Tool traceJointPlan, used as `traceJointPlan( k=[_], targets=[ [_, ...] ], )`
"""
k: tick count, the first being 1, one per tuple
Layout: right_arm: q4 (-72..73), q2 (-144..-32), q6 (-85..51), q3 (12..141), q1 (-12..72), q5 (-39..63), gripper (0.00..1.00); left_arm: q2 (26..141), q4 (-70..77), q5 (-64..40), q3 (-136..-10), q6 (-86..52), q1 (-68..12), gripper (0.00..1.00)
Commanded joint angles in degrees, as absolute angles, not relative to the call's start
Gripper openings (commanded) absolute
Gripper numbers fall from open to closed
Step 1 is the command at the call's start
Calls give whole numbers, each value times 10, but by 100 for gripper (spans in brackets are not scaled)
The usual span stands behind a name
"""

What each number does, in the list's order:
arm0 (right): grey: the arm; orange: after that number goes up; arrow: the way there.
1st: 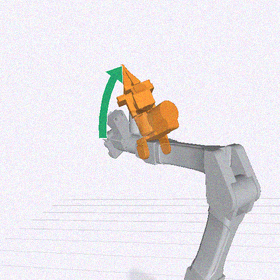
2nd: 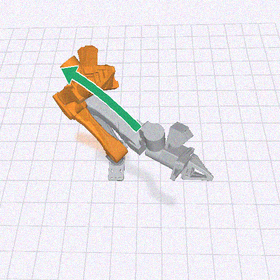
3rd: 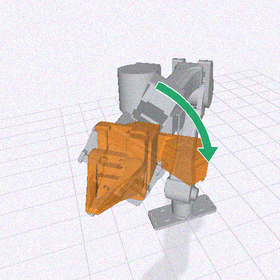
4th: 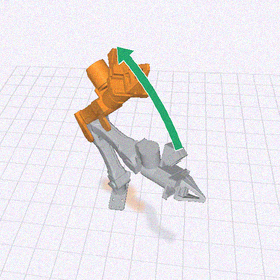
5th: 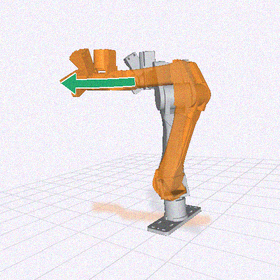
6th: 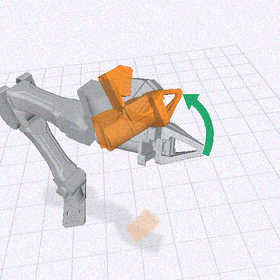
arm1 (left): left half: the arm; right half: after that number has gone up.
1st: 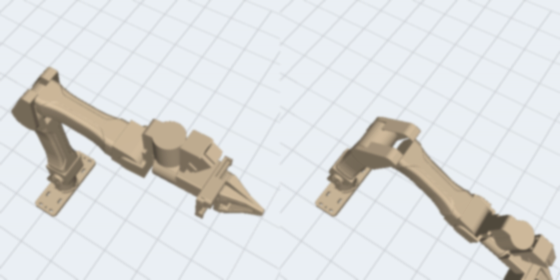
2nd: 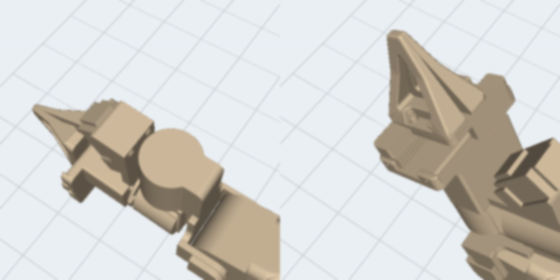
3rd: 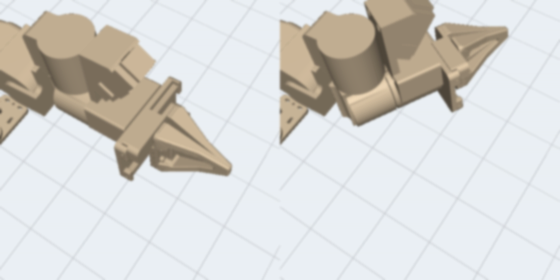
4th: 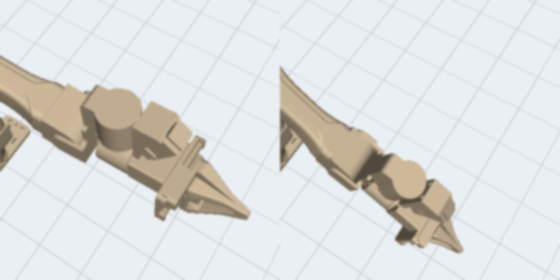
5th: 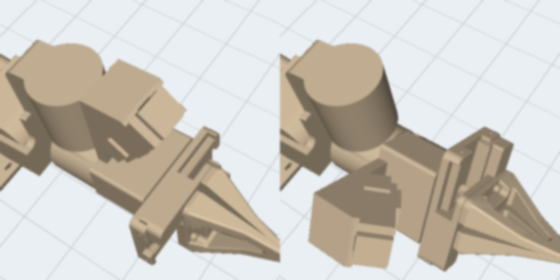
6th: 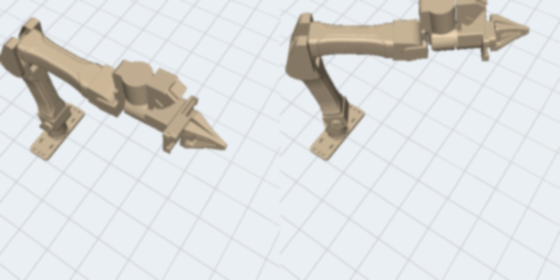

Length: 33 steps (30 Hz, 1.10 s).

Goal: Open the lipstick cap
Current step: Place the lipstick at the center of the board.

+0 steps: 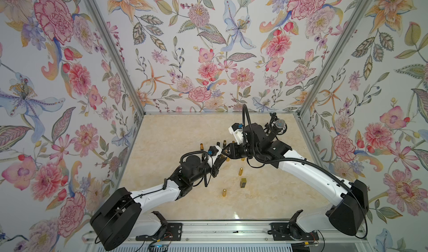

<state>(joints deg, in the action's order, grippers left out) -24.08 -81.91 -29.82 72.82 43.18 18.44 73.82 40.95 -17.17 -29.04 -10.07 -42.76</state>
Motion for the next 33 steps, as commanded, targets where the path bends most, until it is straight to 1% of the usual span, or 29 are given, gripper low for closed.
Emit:
traceJointPlan(
  k=[1, 5, 10, 24, 33],
  targets=[
    [-229, -829, -295, 747, 438, 177, 31, 727, 408, -179, -302, -92, -425, 9],
    [-229, -831, -296, 746, 438, 180, 30, 726, 408, -178, -303, -91, -425, 9],
    [-229, -834, -295, 741, 439, 180, 31, 724, 405, -174, -305, -88, -425, 9],
    [-230, -832, -293, 737, 435, 174, 23, 721, 401, -169, -306, -87, -425, 9],
    [-230, -830, -294, 740, 431, 171, 21, 719, 397, -166, -307, -87, -425, 15]
  ],
)
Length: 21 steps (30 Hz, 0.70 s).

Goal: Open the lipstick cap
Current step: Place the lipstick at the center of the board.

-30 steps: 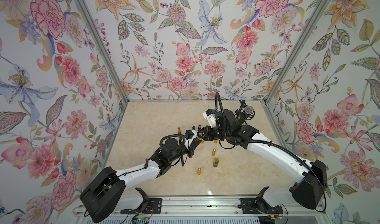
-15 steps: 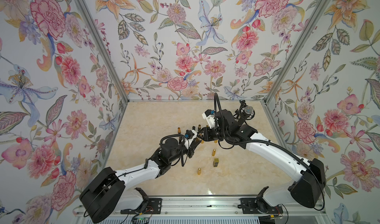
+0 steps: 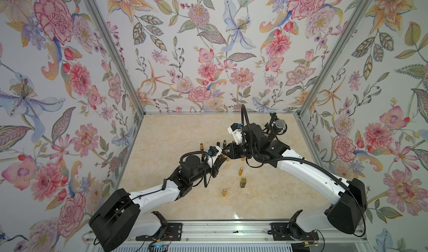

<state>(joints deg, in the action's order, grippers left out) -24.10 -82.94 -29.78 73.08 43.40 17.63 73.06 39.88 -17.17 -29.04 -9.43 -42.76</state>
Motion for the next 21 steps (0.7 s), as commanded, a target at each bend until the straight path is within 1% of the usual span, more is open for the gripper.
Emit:
traceJointPlan(
  k=[1, 3, 5, 6, 8, 10, 11, 14, 15, 16, 17, 18, 21],
  targets=[
    [-230, -830, -295, 740, 430, 171, 21, 718, 397, -166, -307, -87, -425, 16],
    [-230, -830, -296, 741, 429, 171, 21, 718, 397, -165, -308, -87, -425, 21],
    [-230, -829, -296, 741, 427, 171, 21, 717, 395, -164, -309, -87, -425, 35],
    [-230, -830, -297, 741, 425, 171, 21, 717, 393, -164, -309, -87, -425, 40],
    [-230, -831, -299, 742, 419, 174, 20, 714, 386, -160, -310, -86, -425, 55],
    [-230, -830, -298, 743, 412, 172, 20, 710, 380, -156, -307, -86, -425, 59],
    [-230, -831, -298, 744, 408, 172, 21, 706, 377, -153, -304, -86, -425, 64],
    [-234, -835, -294, 741, 388, 163, 21, 691, 364, -141, -297, -90, -426, 85],
    [-235, -837, -290, 740, 382, 156, 21, 685, 362, -136, -293, -94, -425, 89],
    [-240, -841, -284, 739, 377, 142, 21, 678, 360, -134, -290, -96, -425, 92],
    [-244, -845, -278, 738, 375, 128, 21, 670, 355, -130, -287, -98, -425, 97],
    [-245, -850, -269, 736, 376, 114, 21, 664, 350, -125, -284, -101, -425, 99],
    [-251, -869, -240, 731, 375, 54, 20, 644, 328, -103, -280, -110, -425, 99]
  ],
)
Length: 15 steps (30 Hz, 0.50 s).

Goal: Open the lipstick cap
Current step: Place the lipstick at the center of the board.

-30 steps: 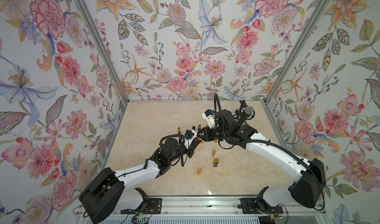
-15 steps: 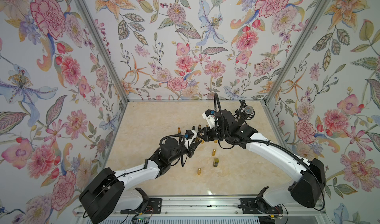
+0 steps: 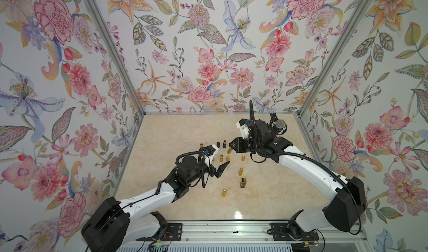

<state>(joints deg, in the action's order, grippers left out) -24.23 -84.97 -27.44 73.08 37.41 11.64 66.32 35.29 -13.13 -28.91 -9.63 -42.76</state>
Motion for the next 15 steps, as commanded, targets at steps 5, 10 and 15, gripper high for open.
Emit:
traceJointPlan(
  k=[5, 10, 15],
  targets=[
    [-252, -911, -211, 717, 375, -33, 20, 619, 286, -41, -271, -131, -425, 99],
    [-232, -956, -191, 706, 376, -73, 19, 602, 289, -23, -252, -138, -425, 99],
    [-210, -998, -187, 700, 376, -94, 19, 602, 292, -6, -248, -155, -424, 99]
  ],
)
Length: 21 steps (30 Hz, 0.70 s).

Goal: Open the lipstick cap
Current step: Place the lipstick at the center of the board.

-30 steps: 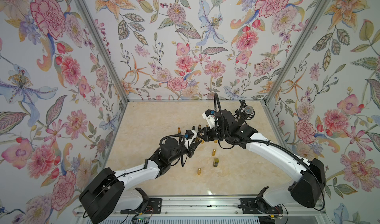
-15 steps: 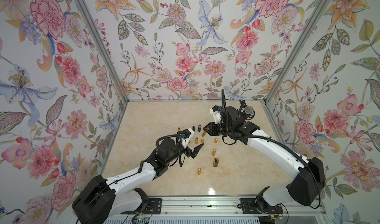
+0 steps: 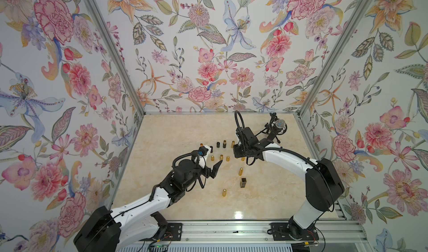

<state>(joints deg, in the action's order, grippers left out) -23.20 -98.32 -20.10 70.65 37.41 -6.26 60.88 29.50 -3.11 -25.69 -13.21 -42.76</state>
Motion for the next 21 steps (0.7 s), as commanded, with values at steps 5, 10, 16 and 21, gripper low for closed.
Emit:
traceJointPlan(
  k=[5, 10, 16, 21],
  targets=[
    [-192, -1030, -187, 702, 359, -110, 19, 612, 299, 0, -252, -168, -424, 99],
    [-177, -1054, -188, 702, 359, -110, 19, 619, 302, 1, -256, -168, -424, 99],
    [-163, -1064, -187, 701, 367, -106, 19, 626, 301, 2, -259, -165, -424, 99],
    [-160, -1071, -187, 702, 368, -117, 19, 626, 303, 1, -258, -166, -424, 99]
  ],
)
